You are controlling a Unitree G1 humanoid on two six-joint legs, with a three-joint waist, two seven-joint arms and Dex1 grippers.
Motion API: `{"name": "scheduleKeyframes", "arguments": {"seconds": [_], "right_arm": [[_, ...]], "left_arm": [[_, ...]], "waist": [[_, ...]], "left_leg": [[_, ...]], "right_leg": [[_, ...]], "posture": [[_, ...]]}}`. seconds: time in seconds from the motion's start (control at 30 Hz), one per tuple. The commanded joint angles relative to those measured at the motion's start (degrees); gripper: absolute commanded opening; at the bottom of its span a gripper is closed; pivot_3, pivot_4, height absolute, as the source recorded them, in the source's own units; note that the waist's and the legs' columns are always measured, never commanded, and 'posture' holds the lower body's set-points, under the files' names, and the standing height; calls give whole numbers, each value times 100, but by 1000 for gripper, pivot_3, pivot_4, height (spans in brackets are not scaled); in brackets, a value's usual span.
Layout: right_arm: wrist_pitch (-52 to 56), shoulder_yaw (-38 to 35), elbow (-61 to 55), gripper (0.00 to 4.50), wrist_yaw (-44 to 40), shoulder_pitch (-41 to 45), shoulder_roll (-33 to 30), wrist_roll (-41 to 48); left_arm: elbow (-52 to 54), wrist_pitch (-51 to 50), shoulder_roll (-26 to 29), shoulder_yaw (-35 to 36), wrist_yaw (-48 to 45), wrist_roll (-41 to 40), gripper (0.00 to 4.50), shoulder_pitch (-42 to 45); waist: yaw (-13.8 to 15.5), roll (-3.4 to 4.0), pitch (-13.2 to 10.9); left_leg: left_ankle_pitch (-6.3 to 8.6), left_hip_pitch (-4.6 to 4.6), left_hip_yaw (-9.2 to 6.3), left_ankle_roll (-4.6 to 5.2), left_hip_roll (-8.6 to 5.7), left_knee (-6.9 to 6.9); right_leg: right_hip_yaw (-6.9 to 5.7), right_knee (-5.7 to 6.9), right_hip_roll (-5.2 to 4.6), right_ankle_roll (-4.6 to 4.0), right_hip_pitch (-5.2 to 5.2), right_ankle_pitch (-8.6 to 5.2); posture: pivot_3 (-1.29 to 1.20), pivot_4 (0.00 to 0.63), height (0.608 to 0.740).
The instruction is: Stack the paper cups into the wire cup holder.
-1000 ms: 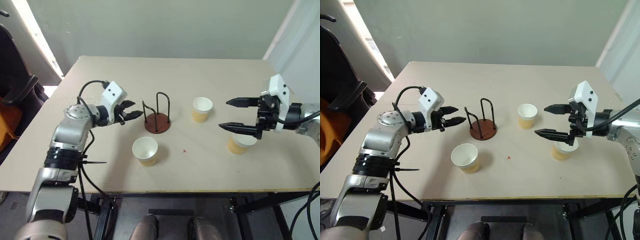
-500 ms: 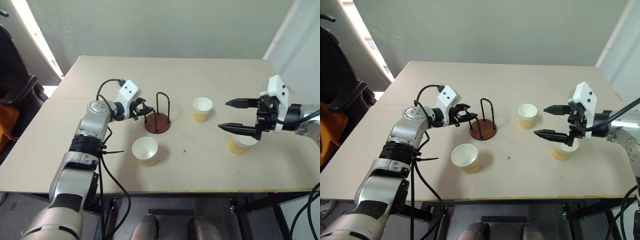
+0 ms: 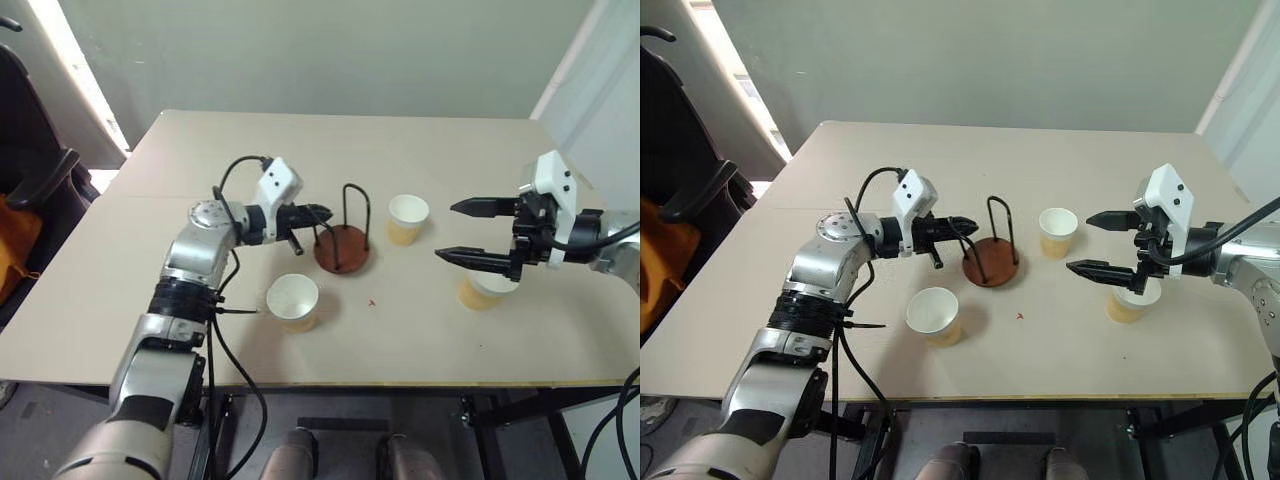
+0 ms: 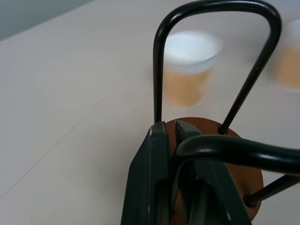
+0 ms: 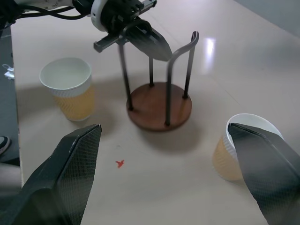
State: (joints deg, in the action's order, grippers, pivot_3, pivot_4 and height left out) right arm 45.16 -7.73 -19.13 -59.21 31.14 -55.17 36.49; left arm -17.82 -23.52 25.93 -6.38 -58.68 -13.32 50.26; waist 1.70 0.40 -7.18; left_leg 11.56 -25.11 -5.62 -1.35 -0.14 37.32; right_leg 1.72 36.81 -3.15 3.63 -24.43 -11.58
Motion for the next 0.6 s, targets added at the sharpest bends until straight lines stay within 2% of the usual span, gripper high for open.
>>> {"name": "scheduleKeyframes", "arguments": {"seconds": [0.03, 0.33, 0.6], "right_arm": [[-31, -75, -258, 4500, -122, -118, -174, 69], [-36, 137, -527, 4500, -204, -700, -670, -232], [-50, 85, -612, 4500, -219, -878, -837, -226]], "left_arm": [[841, -283, -75, -307, -218, -126, 17, -11], [1550, -299, -85, -1058, -428, 81, 17, -312], [1471, -108, -141, -1318, -296, 342, 17, -469]], "waist": [[1, 0, 0], [4, 0, 0], [4, 1, 0]], "left_leg": [[0, 0, 0, 0, 0, 2], [21, 10, 2, 34, 4, 21], [43, 8, 3, 72, 3, 55]], "right_leg": [[0, 0, 0, 0, 2, 0], [1, 4, -4, 5, 14, 3], [2, 2, -4, 9, 27, 5]], "posture": [[0, 150, 740], [0, 150, 740], [0, 150, 740]]}}
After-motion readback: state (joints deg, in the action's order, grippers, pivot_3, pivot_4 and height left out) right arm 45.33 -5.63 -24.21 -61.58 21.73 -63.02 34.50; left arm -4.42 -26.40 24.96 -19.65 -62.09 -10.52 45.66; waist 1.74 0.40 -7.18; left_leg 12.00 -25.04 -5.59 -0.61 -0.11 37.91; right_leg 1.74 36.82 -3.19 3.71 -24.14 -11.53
